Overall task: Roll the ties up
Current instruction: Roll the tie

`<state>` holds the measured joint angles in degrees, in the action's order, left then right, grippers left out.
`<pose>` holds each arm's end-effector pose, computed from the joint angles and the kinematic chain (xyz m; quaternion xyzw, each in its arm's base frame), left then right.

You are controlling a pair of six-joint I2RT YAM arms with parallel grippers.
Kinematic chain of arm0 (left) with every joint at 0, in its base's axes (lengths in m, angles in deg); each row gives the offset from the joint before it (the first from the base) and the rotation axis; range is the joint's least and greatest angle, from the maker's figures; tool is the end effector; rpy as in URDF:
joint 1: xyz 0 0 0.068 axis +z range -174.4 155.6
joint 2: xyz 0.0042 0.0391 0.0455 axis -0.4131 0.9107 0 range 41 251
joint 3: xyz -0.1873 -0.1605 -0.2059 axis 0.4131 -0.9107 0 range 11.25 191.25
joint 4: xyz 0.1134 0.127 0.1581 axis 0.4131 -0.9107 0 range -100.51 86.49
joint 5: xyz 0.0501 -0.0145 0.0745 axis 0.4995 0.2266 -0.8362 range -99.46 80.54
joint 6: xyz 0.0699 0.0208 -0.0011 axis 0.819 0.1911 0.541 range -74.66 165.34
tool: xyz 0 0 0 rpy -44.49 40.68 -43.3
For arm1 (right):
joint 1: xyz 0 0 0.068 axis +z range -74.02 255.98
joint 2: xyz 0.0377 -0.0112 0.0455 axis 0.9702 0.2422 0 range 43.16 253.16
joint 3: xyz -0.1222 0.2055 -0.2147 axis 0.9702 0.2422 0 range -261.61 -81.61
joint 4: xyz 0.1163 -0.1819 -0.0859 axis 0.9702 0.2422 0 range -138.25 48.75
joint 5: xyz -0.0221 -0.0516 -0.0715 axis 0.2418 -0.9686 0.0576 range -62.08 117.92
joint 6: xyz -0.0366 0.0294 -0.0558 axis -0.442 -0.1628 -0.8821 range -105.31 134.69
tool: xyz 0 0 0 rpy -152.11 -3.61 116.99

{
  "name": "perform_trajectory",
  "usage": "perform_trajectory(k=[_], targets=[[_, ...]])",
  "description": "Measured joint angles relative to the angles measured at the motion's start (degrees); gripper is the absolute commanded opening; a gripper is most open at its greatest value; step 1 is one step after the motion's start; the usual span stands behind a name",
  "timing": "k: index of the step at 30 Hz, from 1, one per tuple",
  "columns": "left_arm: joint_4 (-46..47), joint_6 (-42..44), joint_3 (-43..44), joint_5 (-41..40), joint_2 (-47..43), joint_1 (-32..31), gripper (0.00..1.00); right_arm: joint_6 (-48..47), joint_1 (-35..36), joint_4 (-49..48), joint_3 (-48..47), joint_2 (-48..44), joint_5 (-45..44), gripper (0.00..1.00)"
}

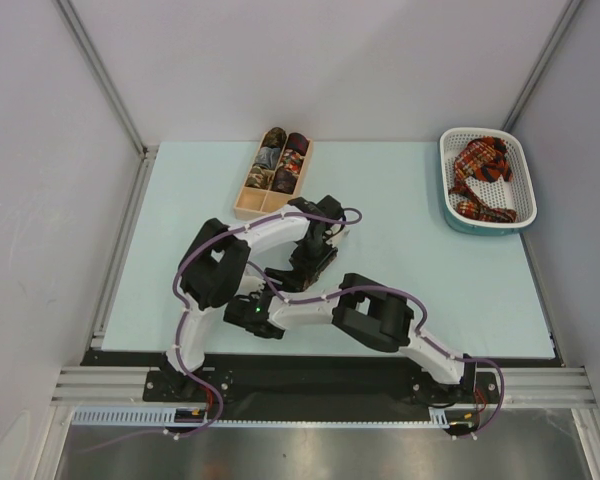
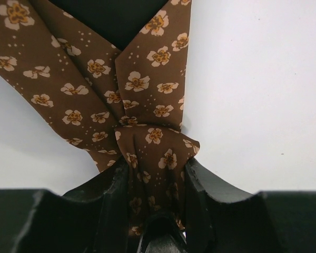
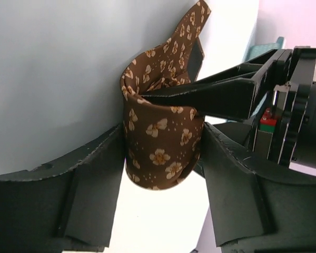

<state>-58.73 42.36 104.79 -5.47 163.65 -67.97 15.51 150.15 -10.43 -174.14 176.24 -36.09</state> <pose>0.3003 -0.2915 0.1924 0.3478 0.9356 -0.0514 0.0317 0.1769 0.4238 0.1510 -0.4608 0.7087 -0.3661 0.3891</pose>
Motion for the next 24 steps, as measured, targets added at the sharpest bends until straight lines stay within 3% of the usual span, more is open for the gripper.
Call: perform_trajectory(k=[4, 10, 16, 24], targets=[[0.04, -0.04, 0.02, 0.28, 0.0, 0.22, 0.38, -0.42, -0.35, 0.59, -0.66, 1.11, -1.22, 0.62], [0.44, -0.04, -0.02, 0.33, 0.0, 0.26, 0.37, -0.44, -0.94, 1.64, -1.6, 2.82, -2.08, 0.39], [0.72, -0.02, -0.24, 0.31, -0.02, 0.26, 0.4, -0.55, -0.96, 1.38, -1.55, 2.97, -1.95, 0.31], [0.66, 0.22, -0.7, 1.29, -0.5, 0.26, 0.7, -2.29, -1.11, 0.15, -0.68, 2.71, -1.99, 0.3]])
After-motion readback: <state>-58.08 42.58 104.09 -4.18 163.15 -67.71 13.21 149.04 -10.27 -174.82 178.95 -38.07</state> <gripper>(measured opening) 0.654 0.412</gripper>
